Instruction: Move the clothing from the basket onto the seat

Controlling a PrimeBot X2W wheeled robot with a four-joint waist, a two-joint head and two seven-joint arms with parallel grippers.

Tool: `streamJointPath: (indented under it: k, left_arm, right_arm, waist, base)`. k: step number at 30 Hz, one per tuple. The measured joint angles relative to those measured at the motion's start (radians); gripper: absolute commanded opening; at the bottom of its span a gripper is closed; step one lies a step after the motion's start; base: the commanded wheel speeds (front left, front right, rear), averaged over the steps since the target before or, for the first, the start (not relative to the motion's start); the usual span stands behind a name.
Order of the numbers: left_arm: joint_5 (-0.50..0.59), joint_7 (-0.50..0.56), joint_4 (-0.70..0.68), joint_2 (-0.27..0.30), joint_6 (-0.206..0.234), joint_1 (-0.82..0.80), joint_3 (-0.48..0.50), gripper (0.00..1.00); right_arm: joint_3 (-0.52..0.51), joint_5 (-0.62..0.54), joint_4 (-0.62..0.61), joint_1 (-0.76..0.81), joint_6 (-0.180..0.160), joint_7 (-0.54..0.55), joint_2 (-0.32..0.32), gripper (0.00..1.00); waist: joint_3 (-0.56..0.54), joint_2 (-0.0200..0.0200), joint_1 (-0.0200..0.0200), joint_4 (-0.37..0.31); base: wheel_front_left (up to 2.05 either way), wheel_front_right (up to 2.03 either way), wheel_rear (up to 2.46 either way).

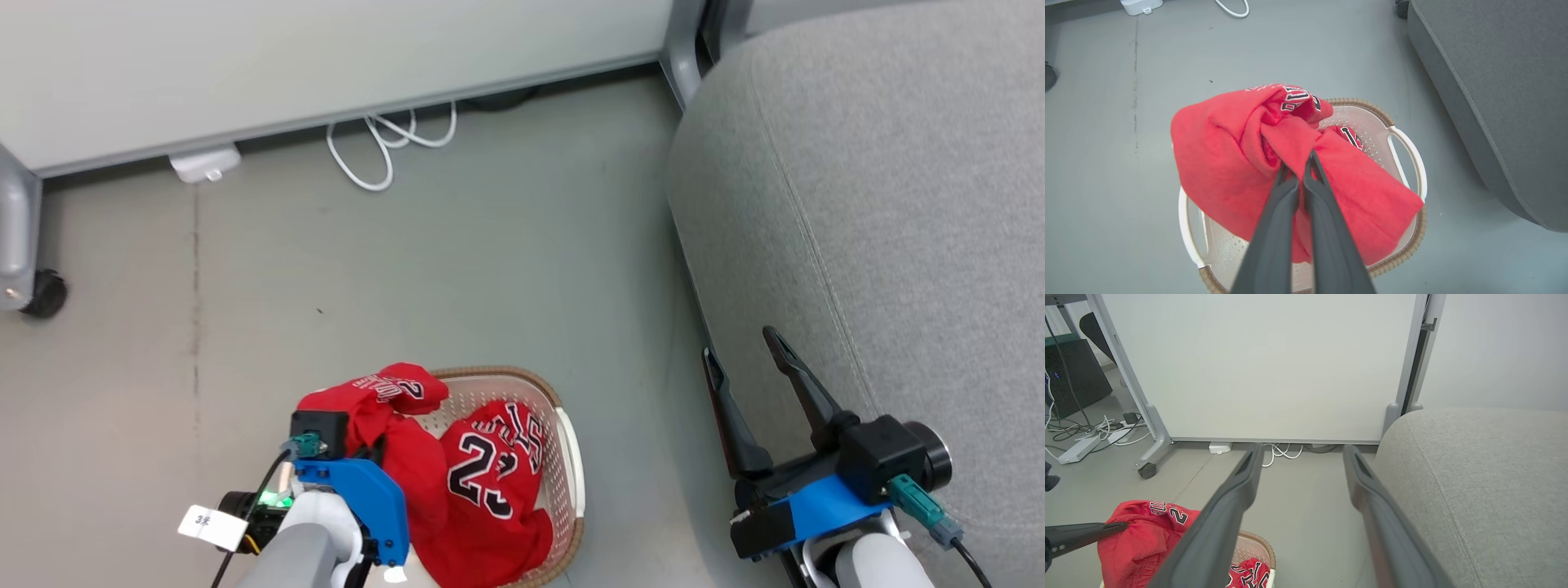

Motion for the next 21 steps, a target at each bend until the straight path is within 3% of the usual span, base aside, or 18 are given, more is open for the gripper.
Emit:
streamJointPath:
  k: [11,21]
  left_arm:
    - [-0.103,0.029,-0.169,-0.001,-0.013,0.031,-0.2,0.0]
    - [-0.201,0.031,-0.33,-0.002,-0.002,-0.017,-0.369,0.0]
  right_arm:
    - [-0.033,-0.008,0.018,0.067,0.0,0.002,0.0,1.0]
    - [-0.03,-0.008,0.003,0.094,0.0,0.024,0.0,1.0]
  waist:
    - [-0.143,0.0,0.0001,0.063]
    - [-0.201,-0.0001,0.0001,0.086]
  base:
    - [0.0,0.0,0.0]
    - [0.0,0.0,0.0]
